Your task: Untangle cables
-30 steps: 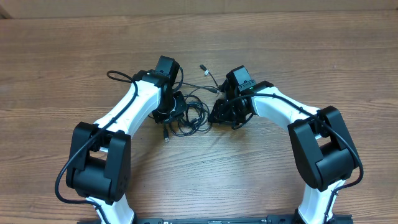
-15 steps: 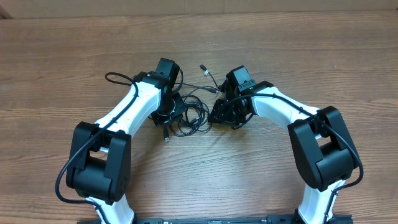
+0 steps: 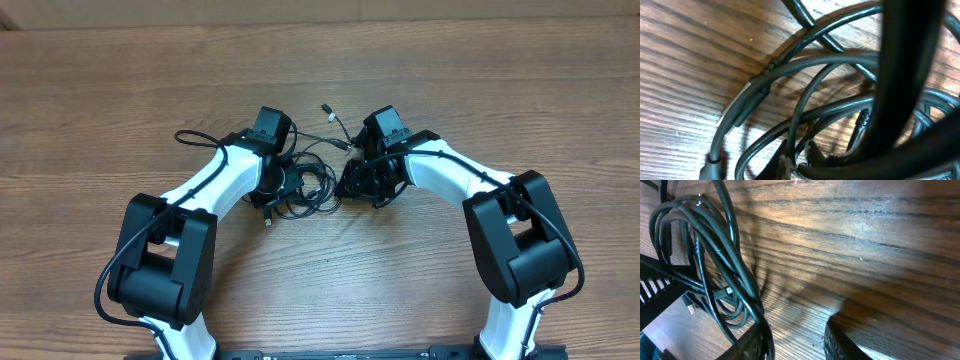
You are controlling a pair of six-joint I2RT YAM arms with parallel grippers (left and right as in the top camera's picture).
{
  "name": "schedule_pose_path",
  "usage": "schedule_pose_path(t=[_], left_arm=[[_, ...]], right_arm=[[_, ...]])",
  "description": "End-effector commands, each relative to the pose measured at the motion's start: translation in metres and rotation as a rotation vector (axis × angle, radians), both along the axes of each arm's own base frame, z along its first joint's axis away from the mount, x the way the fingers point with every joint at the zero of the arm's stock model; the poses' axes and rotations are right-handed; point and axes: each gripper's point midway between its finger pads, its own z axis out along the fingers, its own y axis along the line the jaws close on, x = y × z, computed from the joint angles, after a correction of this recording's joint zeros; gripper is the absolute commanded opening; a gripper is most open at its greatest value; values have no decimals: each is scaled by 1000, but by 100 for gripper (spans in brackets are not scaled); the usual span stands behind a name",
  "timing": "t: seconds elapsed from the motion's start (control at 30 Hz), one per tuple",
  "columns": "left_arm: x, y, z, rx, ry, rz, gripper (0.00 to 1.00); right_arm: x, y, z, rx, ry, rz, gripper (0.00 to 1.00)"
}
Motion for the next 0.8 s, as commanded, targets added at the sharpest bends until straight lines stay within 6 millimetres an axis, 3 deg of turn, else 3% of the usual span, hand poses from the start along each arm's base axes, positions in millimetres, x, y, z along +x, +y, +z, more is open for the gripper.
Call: schedule_pose_path(t=[0.0,0.2,0.4,0.57,0.67,0.77], left_arm=[[-3,4,-4,18,8,7,10],[-4,-2,1,-75,21,-53,10],[-7,-26,21,-316,25,-190,12],[-16,-30,33,-452,66,-202,13],[-19,-30,37,-490,75,-208,13],[-18,-28,37,-492,75,-207,14]], right_arm=[[-7,-7,-12,-38,23,-8,35],[-7,-7,-12,-37,23,-8,47],[-8,-5,-11,-22,28,-3,56],[-17,14,3,114,71,40,65],[-27,32,20,258,121,77,63],[-35,39,30,330,166,93,48]])
